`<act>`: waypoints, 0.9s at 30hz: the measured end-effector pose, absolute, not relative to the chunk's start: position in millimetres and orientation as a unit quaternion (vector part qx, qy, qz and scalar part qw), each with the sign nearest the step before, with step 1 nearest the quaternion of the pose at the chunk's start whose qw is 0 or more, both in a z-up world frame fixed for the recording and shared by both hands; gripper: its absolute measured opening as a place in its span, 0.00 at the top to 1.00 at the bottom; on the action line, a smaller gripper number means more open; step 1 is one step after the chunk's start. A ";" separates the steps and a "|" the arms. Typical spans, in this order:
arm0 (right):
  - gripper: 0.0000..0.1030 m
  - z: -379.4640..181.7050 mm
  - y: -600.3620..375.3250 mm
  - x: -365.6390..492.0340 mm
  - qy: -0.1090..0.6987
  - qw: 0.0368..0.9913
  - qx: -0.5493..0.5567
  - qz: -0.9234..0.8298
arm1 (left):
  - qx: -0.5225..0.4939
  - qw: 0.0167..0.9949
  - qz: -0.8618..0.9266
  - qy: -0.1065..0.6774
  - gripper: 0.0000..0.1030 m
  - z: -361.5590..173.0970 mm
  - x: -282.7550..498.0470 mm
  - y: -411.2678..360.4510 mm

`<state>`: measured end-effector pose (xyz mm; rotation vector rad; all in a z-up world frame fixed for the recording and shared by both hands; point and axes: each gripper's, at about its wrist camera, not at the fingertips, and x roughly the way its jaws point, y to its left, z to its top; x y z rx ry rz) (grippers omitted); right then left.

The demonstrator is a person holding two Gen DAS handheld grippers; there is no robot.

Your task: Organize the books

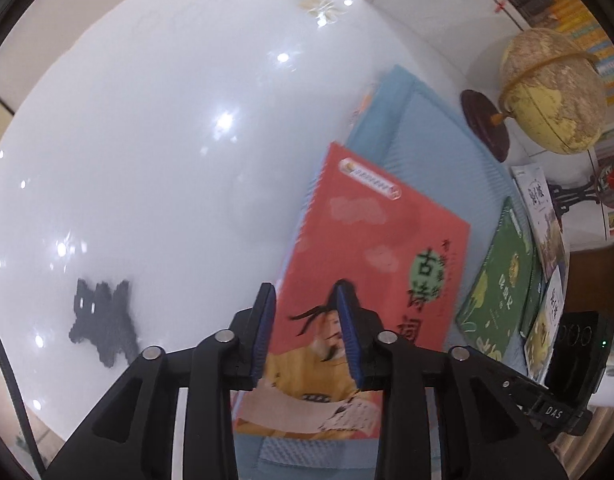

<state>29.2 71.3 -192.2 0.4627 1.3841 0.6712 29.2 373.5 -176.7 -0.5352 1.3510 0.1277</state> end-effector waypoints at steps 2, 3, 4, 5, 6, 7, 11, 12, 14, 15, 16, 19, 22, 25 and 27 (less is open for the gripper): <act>0.50 -183.7 49.9 30.8 0.607 0.708 0.209 0.295 | -0.237 0.749 0.050 0.616 0.71 -172.3 37.3 361.8; 0.50 -179.9 38.5 31.1 0.601 0.714 0.211 0.291 | -0.234 0.752 0.043 0.615 0.71 -169.5 43.5 351.6; 0.50 -175.5 23.5 31.8 0.593 0.723 0.214 0.283 | -0.231 0.754 0.036 0.614 0.71 -167.2 49.5 342.0; 0.50 -171.7 9.0 32.0 0.586 0.730 0.218 0.275 | -0.227 0.757 0.029 0.612 0.71 -164.8 54.7 331.7; 0.50 -168.1 -7.9 32.7 0.579 0.738 0.224 0.266 | -0.221 0.760 0.020 0.611 0.71 -162.3 60.3 319.0; 0.50 -164.5 -29.5 33.7 0.571 0.746 0.231 0.255 | -0.216 0.762 0.012 0.610 0.71 -160.4 66.9 305.6; 0.50 -153.3 -103.0 44.4 0.549 0.769 0.244 0.216 | -0.204 0.770 -0.028 0.604 0.71 -153.3 92.3 240.8; 0.50 -150.6 -120.7 48.4 0.545 0.775 0.245 0.207 | -0.201 0.771 -0.034 0.603 0.71 -152.9 95.9 229.4; 0.50 -143.2 -158.7 58.2 0.534 0.786 0.248 0.188 | -0.194 0.773 -0.048 0.602 0.71 -153.9 106.9 195.6; 0.50 -139.5 -174.6 64.3 0.528 0.792 0.248 0.180 | -0.194 0.773 -0.055 0.601 0.71 -155.8 112.4 178.4; 0.50 -133.2 -192.2 73.9 0.520 0.800 0.245 0.172 | -0.196 0.772 -0.063 0.602 0.71 -159.2 119.2 159.7; 0.50 -118.4 -230.8 110.5 0.502 0.818 0.228 0.160 | -0.202 0.769 -0.068 0.603 0.71 -171.4 137.6 118.1; 0.50 -112.0 -245.7 151.6 0.498 0.831 0.196 0.153 | -0.218 0.759 -0.077 0.608 0.71 -188.7 157.8 84.5; 0.50 -110.8 -249.5 202.9 0.497 0.836 0.171 0.158 | -0.232 0.755 -0.080 0.608 0.71 -203.1 178.4 56.5; 0.50 -114.3 -243.4 231.8 0.502 0.838 0.146 0.157 | -0.240 0.752 -0.079 0.608 0.71 -210.3 191.2 42.0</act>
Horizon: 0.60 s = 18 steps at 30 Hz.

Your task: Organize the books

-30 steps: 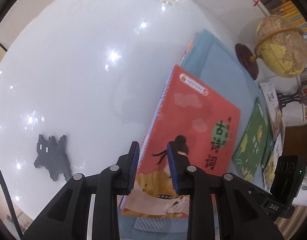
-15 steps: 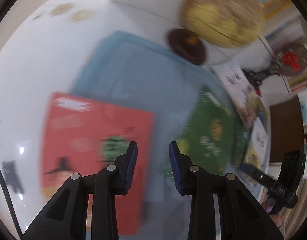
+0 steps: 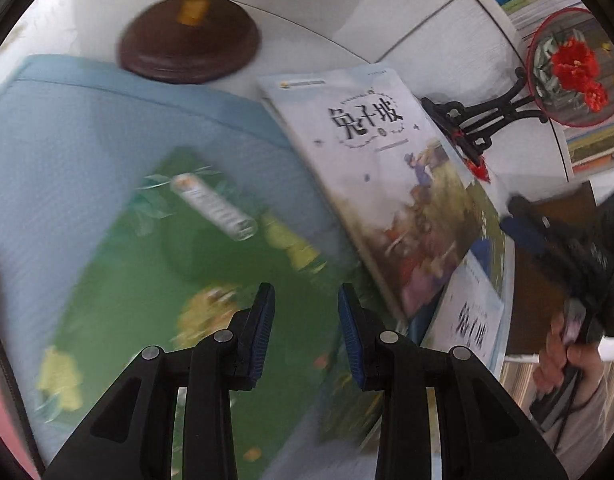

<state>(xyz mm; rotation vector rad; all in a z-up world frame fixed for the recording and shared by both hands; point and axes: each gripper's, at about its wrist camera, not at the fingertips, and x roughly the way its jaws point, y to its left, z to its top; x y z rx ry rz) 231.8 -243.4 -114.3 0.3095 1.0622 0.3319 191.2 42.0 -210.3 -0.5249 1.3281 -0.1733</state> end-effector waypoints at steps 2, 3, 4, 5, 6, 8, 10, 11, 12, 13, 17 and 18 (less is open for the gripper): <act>0.50 -123.0 -238.4 260.8 0.513 0.834 0.126 0.159 | -0.248 0.750 -0.078 0.608 0.71 -214.4 199.6 33.4; 0.50 -126.1 -233.0 270.8 0.518 0.833 0.116 0.156 | -0.249 0.751 -0.073 0.608 0.71 -217.0 204.1 29.2; 0.50 -131.9 -227.9 279.9 0.525 0.831 0.106 0.152 | -0.248 0.753 -0.067 0.606 0.71 -218.2 206.6 28.1; 0.50 -137.0 -224.9 285.6 0.532 0.826 0.101 0.155 | -0.246 0.755 -0.064 0.604 0.71 -218.9 208.8 26.6; 0.50 -144.3 -219.7 291.8 0.546 0.818 0.094 0.158 | -0.245 0.759 -0.068 0.600 0.71 -218.3 212.0 24.8; 0.48 -154.8 -211.6 293.7 0.560 0.809 0.074 0.163 | -0.239 0.760 -0.070 0.601 0.71 -218.0 216.8 22.8; 0.47 -155.0 -202.6 285.4 0.548 0.817 0.050 0.174 | -0.231 0.757 -0.076 0.606 0.71 -218.6 221.7 21.1; 0.47 -155.8 -201.5 282.0 0.549 0.814 0.056 0.183 | -0.229 0.755 -0.085 0.609 0.71 -219.2 223.0 19.1; 0.47 -156.0 -201.3 277.3 0.549 0.810 0.069 0.194 | -0.221 0.757 -0.080 0.610 0.72 -219.2 223.8 18.4; 0.47 -154.1 -200.9 268.5 0.550 0.809 0.074 0.195 | -0.204 0.766 -0.076 0.605 0.72 -216.0 221.6 18.0; 0.47 -156.2 -197.7 240.1 0.569 0.789 0.103 0.209 | -0.149 0.778 -0.074 0.605 0.72 -208.7 202.6 24.2; 0.47 -156.7 -194.0 231.7 0.571 0.786 0.102 0.214 | -0.144 0.776 -0.079 0.609 0.72 -208.3 196.3 27.5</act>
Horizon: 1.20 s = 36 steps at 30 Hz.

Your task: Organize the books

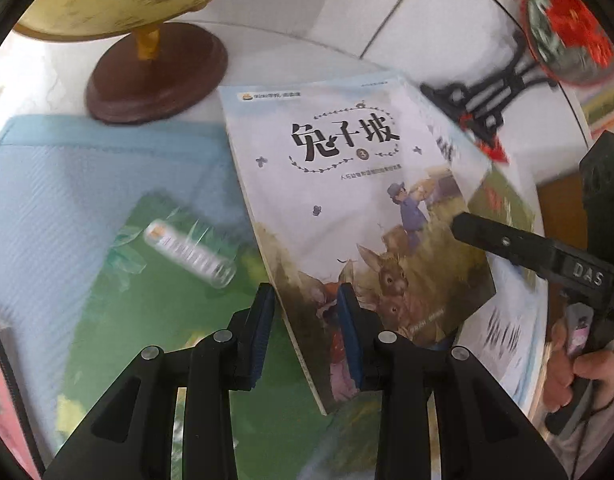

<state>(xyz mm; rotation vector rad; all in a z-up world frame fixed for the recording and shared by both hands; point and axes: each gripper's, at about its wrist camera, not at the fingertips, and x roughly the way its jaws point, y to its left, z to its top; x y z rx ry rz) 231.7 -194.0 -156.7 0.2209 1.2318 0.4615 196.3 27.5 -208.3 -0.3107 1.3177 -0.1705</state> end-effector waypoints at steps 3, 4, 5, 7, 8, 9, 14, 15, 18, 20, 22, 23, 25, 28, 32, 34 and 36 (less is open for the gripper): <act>0.47 -159.0 -181.5 197.3 0.578 0.778 0.102 0.227 | -0.131 0.770 -0.090 0.618 0.72 -207.3 170.3 42.0; 0.47 -162.3 -173.9 182.8 0.585 0.770 0.101 0.235 | -0.128 0.768 -0.093 0.621 0.72 -207.8 157.6 48.5; 0.47 -164.9 -167.0 173.0 0.587 0.767 0.099 0.241 | -0.130 0.766 -0.095 0.623 0.72 -209.4 148.9 53.6; 0.47 -167.9 -155.1 145.5 0.590 0.762 0.100 0.249 | -0.134 0.756 -0.100 0.633 0.72 -213.2 124.0 66.4; 0.47 -170.2 -150.8 131.5 0.595 0.756 0.103 0.253 | -0.134 0.753 -0.100 0.637 0.72 -214.2 113.1 71.2; 0.47 -172.8 -145.8 119.1 0.599 0.751 0.107 0.257 | -0.136 0.748 -0.104 0.642 0.73 -215.4 95.4 79.3; 0.47 -187.1 -132.6 41.7 0.607 0.736 0.147 0.260 | -0.152 0.729 -0.121 0.656 0.73 -216.9 43.4 95.9; 0.47 -190.6 -131.4 29.3 0.611 0.733 0.153 0.259 | -0.158 0.723 -0.125 0.660 0.73 -218.3 31.9 99.1; 0.47 -202.3 -129.6 -4.9 0.628 0.719 0.162 0.250 | -0.169 0.708 -0.136 0.672 0.73 -222.7 8.3 99.1; 0.47 -212.1 -132.4 -25.7 0.638 0.709 0.176 0.246 | -0.174 0.696 -0.146 0.681 0.73 -227.5 -8.1 101.0; 0.47 -220.4 -139.3 -40.0 0.645 0.700 0.189 0.241 | -0.188 0.688 -0.150 0.685 0.73 -230.5 -17.5 106.3; 0.47 -222.3 -145.2 -46.2 0.640 0.700 0.199 0.244 | -0.196 0.685 -0.152 0.685 0.73 -231.2 -20.5 109.7; 0.50 -227.3 -152.6 -46.9 0.628 0.703 0.220 0.249 | -0.210 0.679 -0.156 0.686 0.73 -233.6 -20.4 116.6; 0.50 -233.6 -159.2 -45.1 0.616 0.697 0.255 0.263 | -0.218 0.673 -0.172 0.685 0.73 -237.8 -16.1 119.5; 0.51 -229.5 -154.5 -34.1 0.607 0.704 0.225 0.291 | -0.229 0.668 -0.193 0.681 0.73 -240.3 -3.4 117.2; 0.53 -227.0 -153.3 -30.3 0.605 0.707 0.215 0.296 | -0.238 0.664 -0.196 0.681 0.73 -241.5 -0.2 121.4; 0.58 -226.8 -152.9 -28.2 0.607 0.707 0.213 0.294 | -0.240 0.663 -0.194 0.682 0.75 -242.8 5.1 120.4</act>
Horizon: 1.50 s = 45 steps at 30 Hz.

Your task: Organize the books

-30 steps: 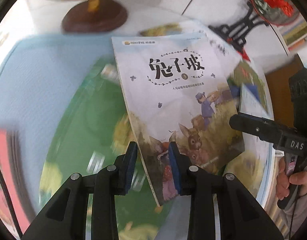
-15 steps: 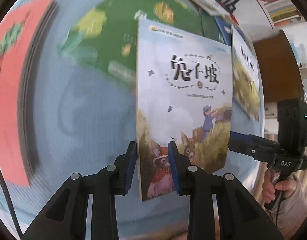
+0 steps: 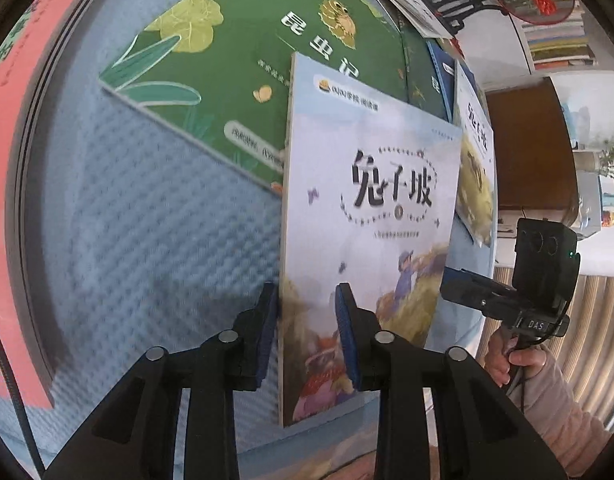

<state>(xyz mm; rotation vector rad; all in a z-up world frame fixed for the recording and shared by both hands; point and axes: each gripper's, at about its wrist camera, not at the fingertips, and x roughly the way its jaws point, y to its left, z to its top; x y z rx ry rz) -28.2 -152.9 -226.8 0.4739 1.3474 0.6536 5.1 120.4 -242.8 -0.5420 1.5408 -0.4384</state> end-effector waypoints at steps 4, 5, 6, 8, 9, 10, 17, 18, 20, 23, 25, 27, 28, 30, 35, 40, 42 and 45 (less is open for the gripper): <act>0.59 -229.7 -150.2 -17.8 0.607 0.705 0.216 0.297 | -0.230 0.668 -0.192 0.681 0.75 -241.0 11.5 115.5; 0.59 -229.7 -149.5 -17.1 0.607 0.705 0.215 0.298 | -0.233 0.668 -0.191 0.680 0.75 -241.5 12.0 117.3; 0.59 -230.0 -150.6 -16.3 0.606 0.704 0.216 0.300 | -0.245 0.664 -0.185 0.682 0.75 -243.3 14.0 119.3; 0.60 -233.0 -150.6 -12.9 0.607 0.700 0.223 0.303 | -0.257 0.657 -0.175 0.687 0.83 -246.2 16.0 124.1; 0.64 -233.6 -153.2 -12.4 0.608 0.699 0.224 0.303 | -0.264 0.653 -0.175 0.688 0.83 -248.0 17.3 125.9; 0.69 -233.3 -159.5 -12.9 0.609 0.698 0.225 0.301 | -0.267 0.651 -0.176 0.688 0.83 -249.1 17.7 127.0; 0.87 -238.1 -182.1 -8.4 0.616 0.686 0.243 0.301 | -0.267 0.644 -0.175 0.695 0.83 -250.4 21.6 125.6; 0.87 -237.8 -183.4 -7.4 0.616 0.686 0.242 0.303 | -0.267 0.643 -0.175 0.696 0.83 -250.1 21.8 124.9; 0.86 -237.3 -183.1 -5.3 0.616 0.684 0.238 0.310 | -0.267 0.641 -0.177 0.698 0.83 -249.9 22.1 128.2; 0.85 -238.2 -181.3 -1.4 0.616 0.680 0.239 0.320 | -0.279 0.635 -0.180 0.698 0.83 -252.3 24.6 131.8; 0.85 -237.3 -179.7 0.4 0.614 0.684 0.233 0.319 | -0.290 0.633 -0.178 0.696 0.83 -253.7 25.3 134.6; 0.87 -236.4 -179.7 1.1 0.614 0.687 0.230 0.314 | -0.305 0.634 -0.175 0.689 0.83 -254.8 25.0 137.7; 0.87 -236.7 -180.4 1.6 0.614 0.687 0.232 0.313 | -0.314 0.633 -0.174 0.686 0.83 -255.8 24.8 139.9; 0.87 -237.6 -181.5 0.0 0.612 0.684 0.244 0.312 | -0.339 0.627 -0.171 0.680 0.83 -259.1 23.6 147.1; 0.88 -241.7 -188.7 -1.9 0.608 0.682 0.261 0.311 | -0.370 0.616 -0.174 0.673 0.83 -264.5 23.2 153.1; 0.88 -242.5 -193.5 -0.1 0.608 0.682 0.262 0.311 | -0.363 0.620 -0.169 0.675 0.83 -261.0 25.1 151.3; 0.88 -239.7 -192.1 -1.5 0.608 0.687 0.254 0.307 | -0.345 0.629 -0.167 0.676 0.83 -257.3 25.3 145.6; 0.86 -231.4 -186.3 -6.4 0.610 0.696 0.239 0.294 | -0.307 0.650 -0.161 0.676 0.84 -247.5 24.4 134.4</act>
